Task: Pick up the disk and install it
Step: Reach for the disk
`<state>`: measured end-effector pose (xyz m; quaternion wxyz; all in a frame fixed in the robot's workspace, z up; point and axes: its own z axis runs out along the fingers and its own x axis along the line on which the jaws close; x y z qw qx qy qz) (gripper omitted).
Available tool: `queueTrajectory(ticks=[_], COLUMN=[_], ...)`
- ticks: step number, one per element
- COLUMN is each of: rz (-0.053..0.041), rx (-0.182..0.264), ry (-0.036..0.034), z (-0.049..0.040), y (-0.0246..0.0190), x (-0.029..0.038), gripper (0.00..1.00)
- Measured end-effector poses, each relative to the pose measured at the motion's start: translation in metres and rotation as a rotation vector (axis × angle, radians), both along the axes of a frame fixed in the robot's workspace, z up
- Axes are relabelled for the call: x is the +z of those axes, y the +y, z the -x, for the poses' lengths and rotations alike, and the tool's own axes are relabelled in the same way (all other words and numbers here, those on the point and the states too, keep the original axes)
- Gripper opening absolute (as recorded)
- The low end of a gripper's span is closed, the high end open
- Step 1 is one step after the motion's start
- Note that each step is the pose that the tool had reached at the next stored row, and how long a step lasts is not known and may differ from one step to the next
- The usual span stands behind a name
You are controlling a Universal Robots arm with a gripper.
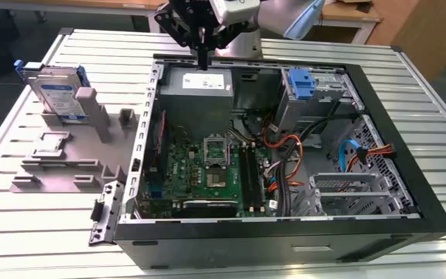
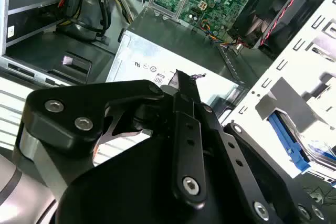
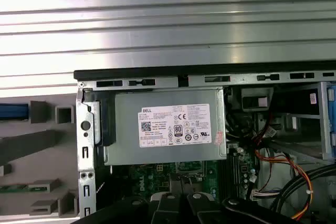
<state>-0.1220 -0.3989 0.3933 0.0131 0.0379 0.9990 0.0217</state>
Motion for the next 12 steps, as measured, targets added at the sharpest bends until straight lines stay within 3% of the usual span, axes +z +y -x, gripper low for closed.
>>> queueTrajectory(ticks=[12], rz=[-0.0001], rx=[0.0], ry=[-0.0001], z=[0.0012], y=[0.0], x=[0.0], gripper=[0.1])
